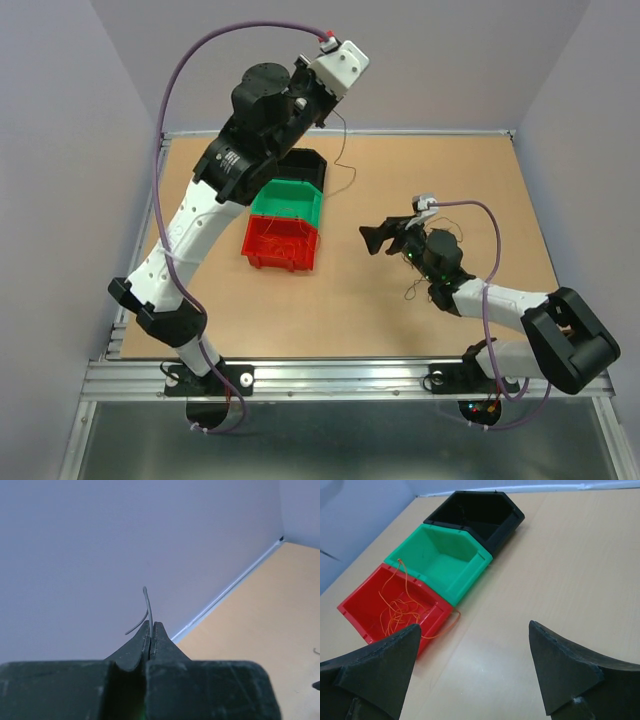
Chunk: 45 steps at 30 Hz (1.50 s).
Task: Untangle the cables
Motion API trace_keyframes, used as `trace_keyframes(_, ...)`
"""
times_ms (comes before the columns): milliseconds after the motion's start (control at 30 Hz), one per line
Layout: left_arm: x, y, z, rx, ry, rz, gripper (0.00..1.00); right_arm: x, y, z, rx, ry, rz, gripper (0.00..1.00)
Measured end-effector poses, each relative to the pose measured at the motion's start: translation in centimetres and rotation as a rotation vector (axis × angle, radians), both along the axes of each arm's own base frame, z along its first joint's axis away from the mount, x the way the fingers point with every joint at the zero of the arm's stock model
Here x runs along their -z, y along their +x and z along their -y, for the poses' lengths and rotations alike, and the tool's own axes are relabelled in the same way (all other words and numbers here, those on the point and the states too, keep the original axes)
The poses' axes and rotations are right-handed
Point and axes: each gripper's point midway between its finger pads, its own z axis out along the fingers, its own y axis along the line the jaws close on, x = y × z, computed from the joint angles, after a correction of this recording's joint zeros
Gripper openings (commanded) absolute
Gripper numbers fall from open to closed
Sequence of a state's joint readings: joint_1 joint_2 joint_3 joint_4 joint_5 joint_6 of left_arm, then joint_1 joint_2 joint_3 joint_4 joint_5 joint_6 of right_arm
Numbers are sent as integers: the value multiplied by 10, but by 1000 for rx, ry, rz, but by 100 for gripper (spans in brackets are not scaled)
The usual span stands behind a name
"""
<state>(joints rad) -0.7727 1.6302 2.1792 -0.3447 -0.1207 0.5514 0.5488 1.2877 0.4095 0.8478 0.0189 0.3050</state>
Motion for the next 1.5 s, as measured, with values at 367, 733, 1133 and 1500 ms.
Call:
trace_keyframes(367, 72, 87, -66, -58, 64, -100, 0, -34, -2, -2, -16, 53, 88, 93)
trace_keyframes(733, 228, 111, -93, 21, 122, -374, 0, -47, -4, 0, -11, 72, 119, 92)
trace_keyframes(1133, 209, 120, -107, 35, 68, -315, 0, -47, -4, 0, -11, 71, 119, 92)
trace_keyframes(1500, 82, 111, -109, 37, 15, -93, 0, -46, -4, 0, -10, 65, 121, 92)
